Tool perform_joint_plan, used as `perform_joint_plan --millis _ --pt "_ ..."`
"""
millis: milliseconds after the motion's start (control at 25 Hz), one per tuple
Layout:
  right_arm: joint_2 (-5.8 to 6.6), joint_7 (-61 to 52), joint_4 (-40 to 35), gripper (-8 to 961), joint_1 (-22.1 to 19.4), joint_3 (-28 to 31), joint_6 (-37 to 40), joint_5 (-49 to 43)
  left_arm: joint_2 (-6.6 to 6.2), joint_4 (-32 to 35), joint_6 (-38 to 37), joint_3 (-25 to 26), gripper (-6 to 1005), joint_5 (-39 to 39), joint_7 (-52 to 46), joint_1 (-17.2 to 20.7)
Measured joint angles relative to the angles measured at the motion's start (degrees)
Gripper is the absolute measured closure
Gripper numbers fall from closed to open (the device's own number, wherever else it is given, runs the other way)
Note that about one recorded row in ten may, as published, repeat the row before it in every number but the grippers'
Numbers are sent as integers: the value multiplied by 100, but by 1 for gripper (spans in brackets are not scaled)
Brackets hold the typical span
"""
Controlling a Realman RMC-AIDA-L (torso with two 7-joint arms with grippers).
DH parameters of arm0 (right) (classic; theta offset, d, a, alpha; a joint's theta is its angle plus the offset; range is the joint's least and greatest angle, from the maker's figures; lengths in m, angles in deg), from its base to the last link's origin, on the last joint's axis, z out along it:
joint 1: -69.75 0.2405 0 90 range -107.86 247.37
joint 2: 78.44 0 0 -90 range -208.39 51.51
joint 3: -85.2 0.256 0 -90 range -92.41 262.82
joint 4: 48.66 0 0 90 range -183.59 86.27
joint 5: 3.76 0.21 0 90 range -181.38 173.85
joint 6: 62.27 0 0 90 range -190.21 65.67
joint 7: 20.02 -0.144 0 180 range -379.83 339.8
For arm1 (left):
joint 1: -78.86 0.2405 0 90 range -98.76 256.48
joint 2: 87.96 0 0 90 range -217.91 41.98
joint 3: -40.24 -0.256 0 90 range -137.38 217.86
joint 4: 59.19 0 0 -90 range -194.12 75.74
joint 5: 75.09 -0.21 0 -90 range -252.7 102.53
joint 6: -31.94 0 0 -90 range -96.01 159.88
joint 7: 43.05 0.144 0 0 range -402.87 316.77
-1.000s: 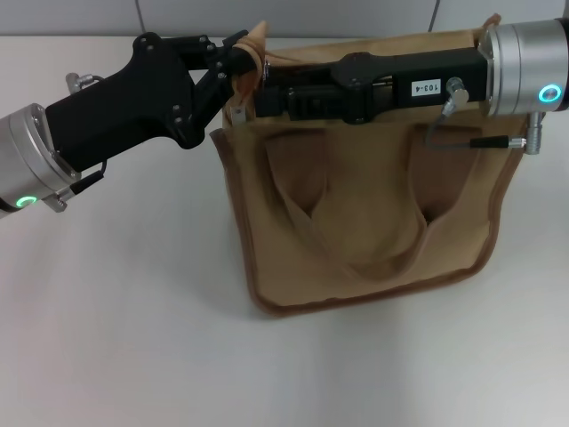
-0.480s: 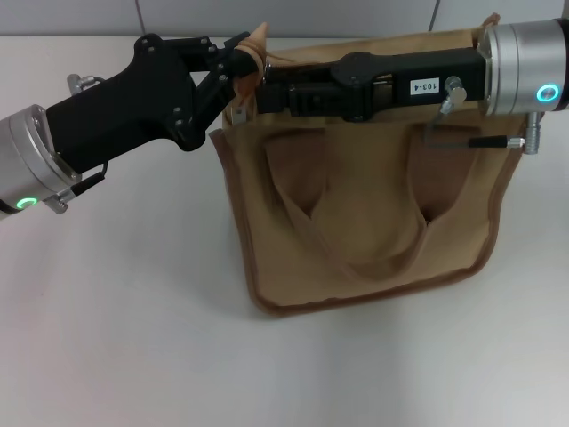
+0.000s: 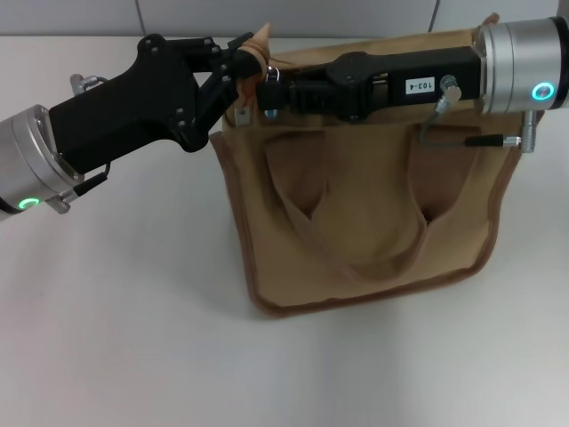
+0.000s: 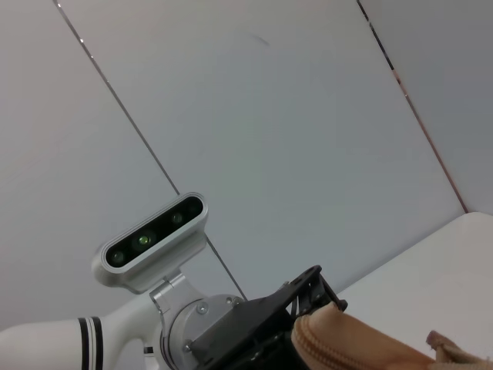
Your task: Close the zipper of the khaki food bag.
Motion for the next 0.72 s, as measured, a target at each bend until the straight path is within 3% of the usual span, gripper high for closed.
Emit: perform_joint_plan --millis 200,720 --pt "-2 -16 0 779 2 -27 -7 -15 0 3 0 9 934 1 0 0" --pt "12 -111 3 928 -47 -23 -104 -34 0 0 4 40 930 12 3 11"
